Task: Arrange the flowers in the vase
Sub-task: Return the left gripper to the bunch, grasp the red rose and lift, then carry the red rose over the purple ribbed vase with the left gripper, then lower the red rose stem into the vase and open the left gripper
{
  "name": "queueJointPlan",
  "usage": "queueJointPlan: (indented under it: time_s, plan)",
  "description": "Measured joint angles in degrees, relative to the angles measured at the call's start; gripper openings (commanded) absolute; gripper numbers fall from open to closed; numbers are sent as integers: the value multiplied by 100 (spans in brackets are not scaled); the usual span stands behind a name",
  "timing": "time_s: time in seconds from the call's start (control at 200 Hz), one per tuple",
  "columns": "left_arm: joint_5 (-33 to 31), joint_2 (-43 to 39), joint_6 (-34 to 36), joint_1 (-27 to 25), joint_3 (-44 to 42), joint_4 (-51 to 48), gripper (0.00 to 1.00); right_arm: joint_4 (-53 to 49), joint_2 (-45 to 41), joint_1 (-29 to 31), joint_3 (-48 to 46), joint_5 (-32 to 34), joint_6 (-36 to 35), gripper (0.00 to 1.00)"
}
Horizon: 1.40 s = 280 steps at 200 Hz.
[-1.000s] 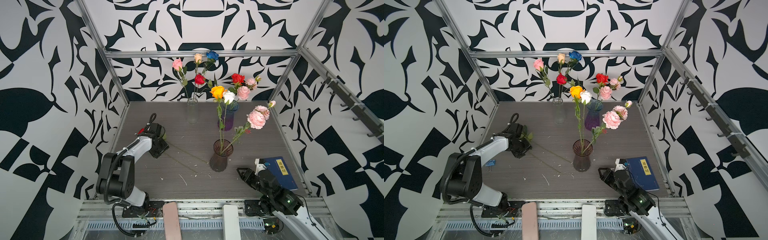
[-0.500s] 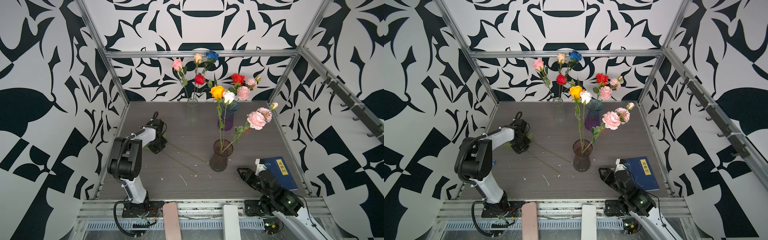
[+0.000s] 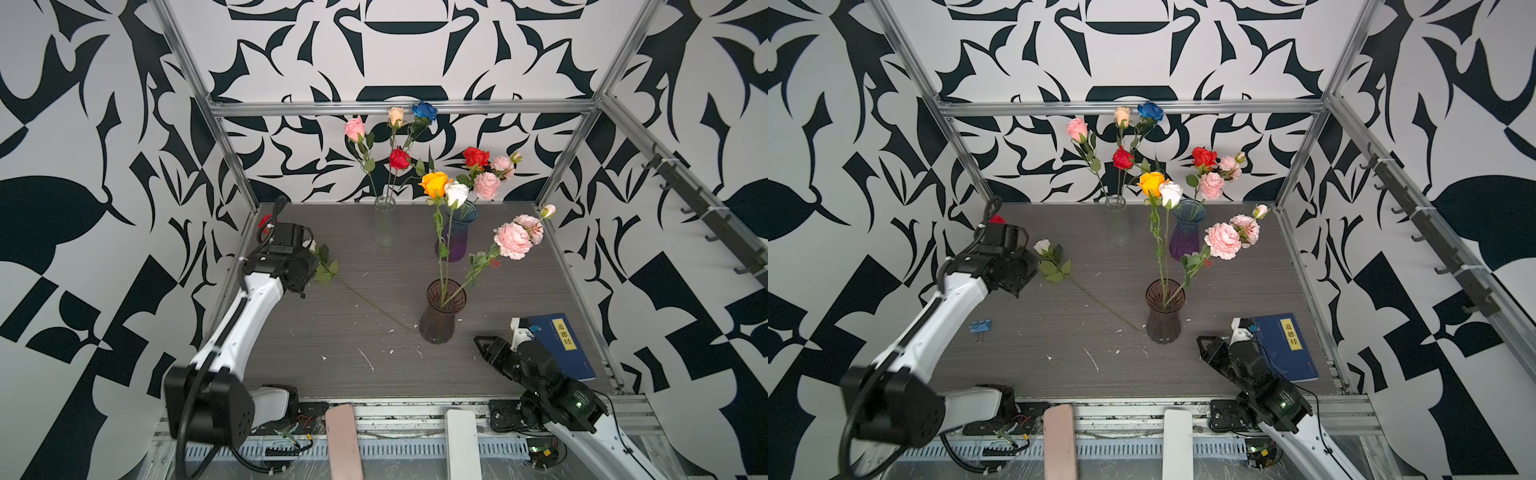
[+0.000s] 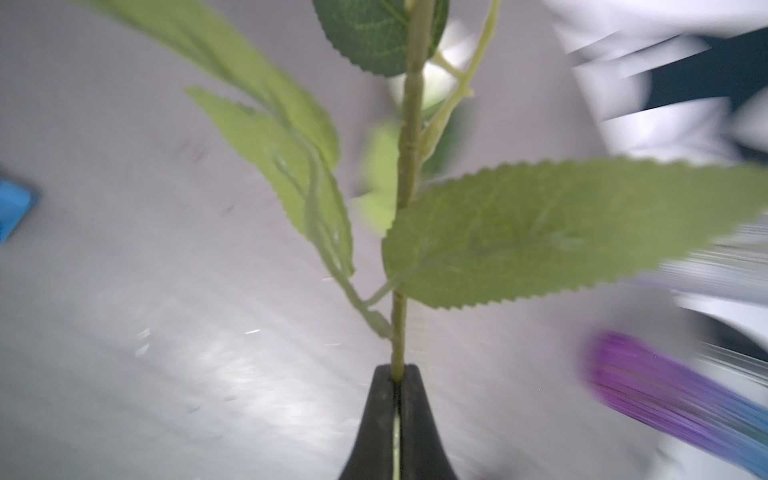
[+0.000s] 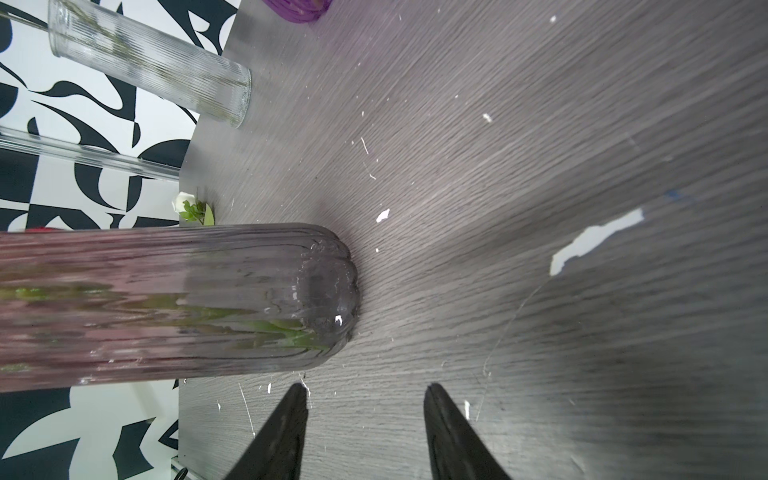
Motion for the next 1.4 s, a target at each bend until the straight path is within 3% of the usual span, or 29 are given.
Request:
queueJointPlan:
  time_s: [0.085, 0.27, 0.485, 0.715, 1.095, 1.265, 1.4]
  plan:
    - [-35, -313, 52, -719, 748, 90, 0, 2, 4, 0, 0, -2, 0, 49]
    - [-321, -146, 380, -2531, 2135, 752, 0, 2, 37, -22, 0, -9, 0, 50]
    - [-870, 529, 1104, -3609, 2911, 1384, 0, -15, -28, -26, 0, -4, 0, 49]
    - [-1862, 1335, 2601, -4782, 3469, 1998, 0, -20, -50, -26, 0, -7, -4, 49]
    - [-2603, 1626, 3807, -5031, 3836, 2664, 0, -22, -50, -26, 0, -7, -24, 49]
    - [-2712, 1641, 3952, -5034, 3923, 2763, 0, -22, -50, -26, 0, -7, -24, 49]
    - [-2787, 1609, 3829, -5082, 3510, 2892, 0, -22, -50, -26, 0, -7, -24, 50]
